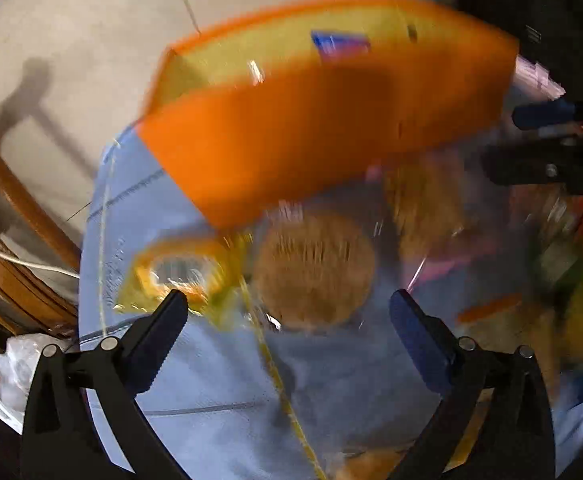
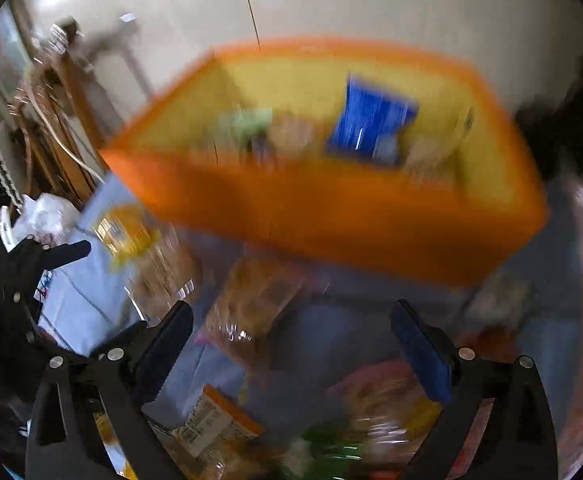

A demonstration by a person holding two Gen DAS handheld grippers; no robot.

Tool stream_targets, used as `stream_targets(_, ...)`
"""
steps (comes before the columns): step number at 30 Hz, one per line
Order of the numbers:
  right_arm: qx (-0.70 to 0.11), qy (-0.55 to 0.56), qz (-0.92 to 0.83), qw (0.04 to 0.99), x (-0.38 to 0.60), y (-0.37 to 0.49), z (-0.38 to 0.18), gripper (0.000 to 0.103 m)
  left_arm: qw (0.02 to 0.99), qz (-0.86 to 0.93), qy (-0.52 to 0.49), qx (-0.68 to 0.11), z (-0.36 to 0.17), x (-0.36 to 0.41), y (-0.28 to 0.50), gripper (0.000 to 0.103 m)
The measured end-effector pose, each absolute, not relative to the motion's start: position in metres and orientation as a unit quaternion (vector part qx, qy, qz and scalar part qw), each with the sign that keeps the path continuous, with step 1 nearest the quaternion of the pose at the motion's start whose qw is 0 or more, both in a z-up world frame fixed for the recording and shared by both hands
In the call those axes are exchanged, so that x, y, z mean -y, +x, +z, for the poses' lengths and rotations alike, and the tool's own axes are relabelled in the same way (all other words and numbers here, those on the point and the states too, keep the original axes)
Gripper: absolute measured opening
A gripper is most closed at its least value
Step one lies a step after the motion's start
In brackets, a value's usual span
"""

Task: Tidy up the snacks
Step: 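Carry a round pastry with the left tool while the right tool carries a cookie bag to the box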

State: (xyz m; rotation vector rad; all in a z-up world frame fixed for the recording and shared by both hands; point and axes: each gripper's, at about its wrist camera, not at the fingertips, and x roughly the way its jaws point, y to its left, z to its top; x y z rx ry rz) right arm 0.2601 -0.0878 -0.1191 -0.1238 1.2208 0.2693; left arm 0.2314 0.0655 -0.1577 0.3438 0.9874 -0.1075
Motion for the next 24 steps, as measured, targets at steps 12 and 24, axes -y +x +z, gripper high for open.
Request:
stream_targets(12, -0.589, 0.002, 0.098, 0.802, 0.077, 0.279, -0.18, 0.037, 0.878, -0.135, 0.066, -0.455, -0.186, -0.075, 0.247, 0.072)
stream_targets(24, -0.53, -0.012, 0.096, 0.842, 0.108, 0.243, -0.091, 0.036, 0.889, -0.106, 0.057, -0.442, -0.119, -0.069, 0.21, 0.072)
